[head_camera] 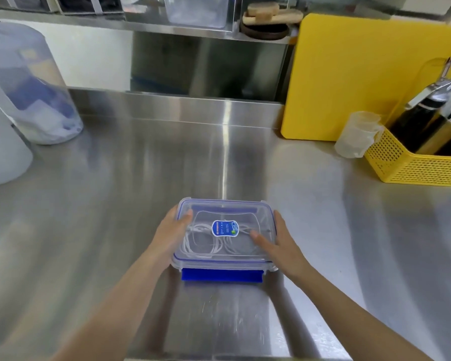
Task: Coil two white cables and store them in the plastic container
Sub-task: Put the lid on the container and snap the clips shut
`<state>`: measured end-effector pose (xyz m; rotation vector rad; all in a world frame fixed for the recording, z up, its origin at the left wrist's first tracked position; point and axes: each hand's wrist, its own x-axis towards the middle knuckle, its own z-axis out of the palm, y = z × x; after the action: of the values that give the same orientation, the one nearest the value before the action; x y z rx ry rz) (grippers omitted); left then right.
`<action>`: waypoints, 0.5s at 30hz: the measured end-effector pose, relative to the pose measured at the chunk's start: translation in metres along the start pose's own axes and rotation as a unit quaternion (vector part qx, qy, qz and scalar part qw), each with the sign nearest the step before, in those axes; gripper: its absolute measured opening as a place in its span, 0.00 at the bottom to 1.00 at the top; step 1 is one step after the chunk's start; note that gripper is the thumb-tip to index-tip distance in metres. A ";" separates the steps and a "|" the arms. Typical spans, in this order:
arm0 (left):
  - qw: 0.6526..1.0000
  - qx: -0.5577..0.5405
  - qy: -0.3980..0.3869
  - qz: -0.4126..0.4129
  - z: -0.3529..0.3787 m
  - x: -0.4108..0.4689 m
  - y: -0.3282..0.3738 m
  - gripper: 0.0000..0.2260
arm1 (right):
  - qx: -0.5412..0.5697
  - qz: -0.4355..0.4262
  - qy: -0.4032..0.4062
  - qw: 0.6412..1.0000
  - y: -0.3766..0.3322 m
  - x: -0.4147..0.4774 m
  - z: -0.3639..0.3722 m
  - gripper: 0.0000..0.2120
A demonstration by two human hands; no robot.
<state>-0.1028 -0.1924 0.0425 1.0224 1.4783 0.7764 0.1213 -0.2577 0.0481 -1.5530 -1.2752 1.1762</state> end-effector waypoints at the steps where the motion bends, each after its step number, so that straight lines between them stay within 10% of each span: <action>1: 1.000 0.005 0.001 0.002 0.000 0.000 0.000 0.15 | 0.010 -0.001 0.000 1.000 0.003 0.000 0.000 0.29; 9: 0.995 0.095 0.025 -0.028 -0.003 0.005 0.006 0.25 | -0.005 0.048 0.085 0.995 0.004 0.012 -0.007 0.08; 15: 0.990 0.008 -0.087 -0.107 -0.010 0.024 0.020 0.25 | 0.018 0.209 0.035 0.977 -0.016 0.044 -0.016 0.20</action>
<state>-0.1089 -0.1621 0.0518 0.9020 1.4180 0.5091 0.1352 -0.2117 0.0594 -1.8751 -0.8985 1.3762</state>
